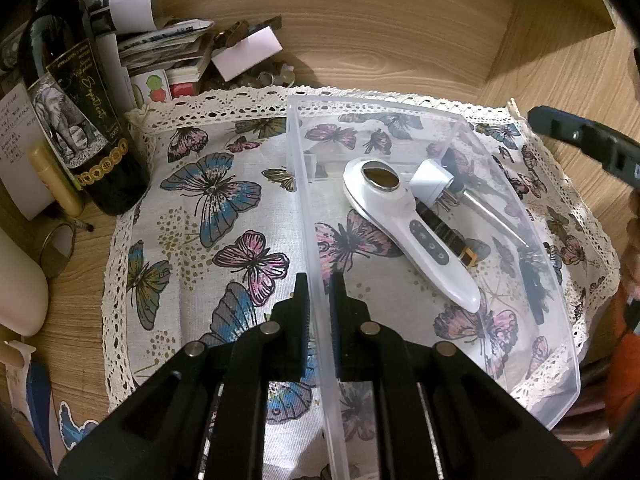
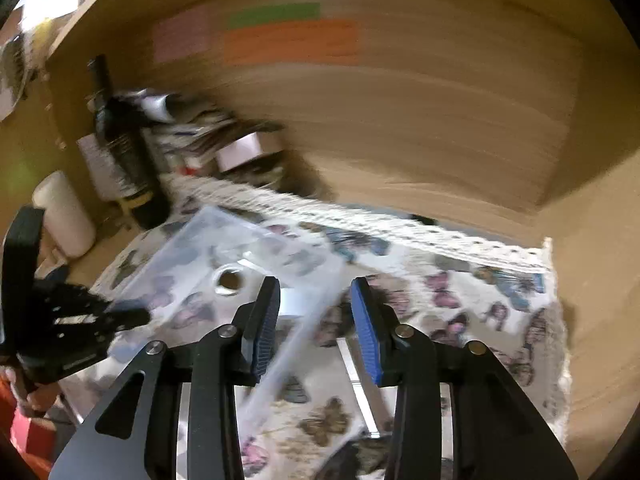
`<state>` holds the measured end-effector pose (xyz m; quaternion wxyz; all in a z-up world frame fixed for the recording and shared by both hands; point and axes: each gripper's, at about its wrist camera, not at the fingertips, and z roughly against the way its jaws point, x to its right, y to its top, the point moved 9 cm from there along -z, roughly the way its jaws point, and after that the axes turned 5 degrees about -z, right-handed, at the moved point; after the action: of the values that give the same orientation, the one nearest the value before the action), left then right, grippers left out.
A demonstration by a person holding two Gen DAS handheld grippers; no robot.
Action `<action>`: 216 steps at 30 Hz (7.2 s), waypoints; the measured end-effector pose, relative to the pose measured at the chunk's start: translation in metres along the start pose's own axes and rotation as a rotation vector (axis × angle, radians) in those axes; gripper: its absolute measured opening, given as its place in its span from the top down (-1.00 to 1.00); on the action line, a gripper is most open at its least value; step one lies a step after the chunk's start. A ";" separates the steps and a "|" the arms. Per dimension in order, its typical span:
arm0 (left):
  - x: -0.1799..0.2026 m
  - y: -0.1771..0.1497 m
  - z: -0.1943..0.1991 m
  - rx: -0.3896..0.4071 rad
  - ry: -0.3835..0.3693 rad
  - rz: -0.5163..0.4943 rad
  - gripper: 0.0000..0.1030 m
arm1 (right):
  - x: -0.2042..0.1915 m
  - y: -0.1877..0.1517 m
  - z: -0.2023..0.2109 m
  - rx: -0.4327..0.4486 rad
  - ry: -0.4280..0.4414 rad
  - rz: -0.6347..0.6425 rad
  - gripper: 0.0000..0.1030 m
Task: Organize rigid objects
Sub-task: 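Grasp the silver keys on the cloth with the right gripper, then carry the silver keys into the box and open the right gripper, then move the right gripper to the metal rod and grasp it, then lower the metal rod into the box beside the device and release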
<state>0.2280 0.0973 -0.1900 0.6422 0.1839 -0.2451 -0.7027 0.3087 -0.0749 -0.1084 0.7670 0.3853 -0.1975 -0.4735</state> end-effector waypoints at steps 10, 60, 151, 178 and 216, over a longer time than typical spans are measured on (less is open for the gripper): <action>0.000 0.000 -0.001 -0.002 0.005 -0.002 0.82 | 0.062 -0.031 -0.039 -0.131 -0.094 -0.084 0.34; 0.000 0.002 -0.005 -0.014 0.000 0.014 0.82 | 0.031 0.010 0.011 0.088 -0.047 -0.051 0.57; -0.002 0.002 -0.005 -0.012 0.006 0.008 0.82 | 0.043 -0.088 -0.060 -0.238 -0.044 -0.022 0.72; 0.001 0.000 -0.005 -0.004 0.005 0.005 0.82 | -0.043 0.011 0.034 0.081 0.099 0.092 0.72; 0.002 0.001 -0.004 0.003 -0.006 -0.005 0.81 | -0.077 -0.050 -0.057 -0.211 0.126 0.113 0.71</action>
<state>0.2309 0.0944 -0.1923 0.6394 0.1834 -0.2478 -0.7044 0.2810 0.0031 -0.1782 0.8395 0.3198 -0.1195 -0.4227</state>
